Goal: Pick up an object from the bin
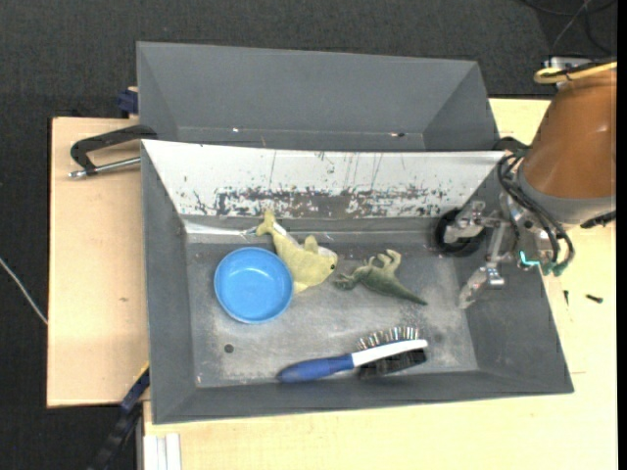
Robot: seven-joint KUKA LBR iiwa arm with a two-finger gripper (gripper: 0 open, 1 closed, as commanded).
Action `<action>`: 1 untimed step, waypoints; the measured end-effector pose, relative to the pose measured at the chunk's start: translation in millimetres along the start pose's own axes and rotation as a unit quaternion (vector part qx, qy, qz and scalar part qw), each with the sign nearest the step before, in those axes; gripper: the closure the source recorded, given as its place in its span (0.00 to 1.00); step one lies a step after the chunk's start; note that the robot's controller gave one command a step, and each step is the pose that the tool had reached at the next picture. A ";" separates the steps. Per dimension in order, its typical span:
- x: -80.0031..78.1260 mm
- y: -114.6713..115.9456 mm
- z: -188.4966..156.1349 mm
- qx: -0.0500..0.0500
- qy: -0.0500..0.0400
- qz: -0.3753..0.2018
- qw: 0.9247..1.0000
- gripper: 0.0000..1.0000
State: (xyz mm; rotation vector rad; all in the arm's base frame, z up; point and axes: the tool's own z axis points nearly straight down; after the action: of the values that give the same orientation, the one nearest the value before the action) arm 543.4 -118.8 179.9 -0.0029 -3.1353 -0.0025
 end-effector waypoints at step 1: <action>27.5 57.9 82.3 0.004 -0.010 -0.083 0.997 0.00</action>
Offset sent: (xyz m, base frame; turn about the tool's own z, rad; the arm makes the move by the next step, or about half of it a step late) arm -0.0402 0.0756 -0.1099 -0.1945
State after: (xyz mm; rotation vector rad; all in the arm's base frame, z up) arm 515.5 -60.7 97.9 0.2579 -3.1458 0.0078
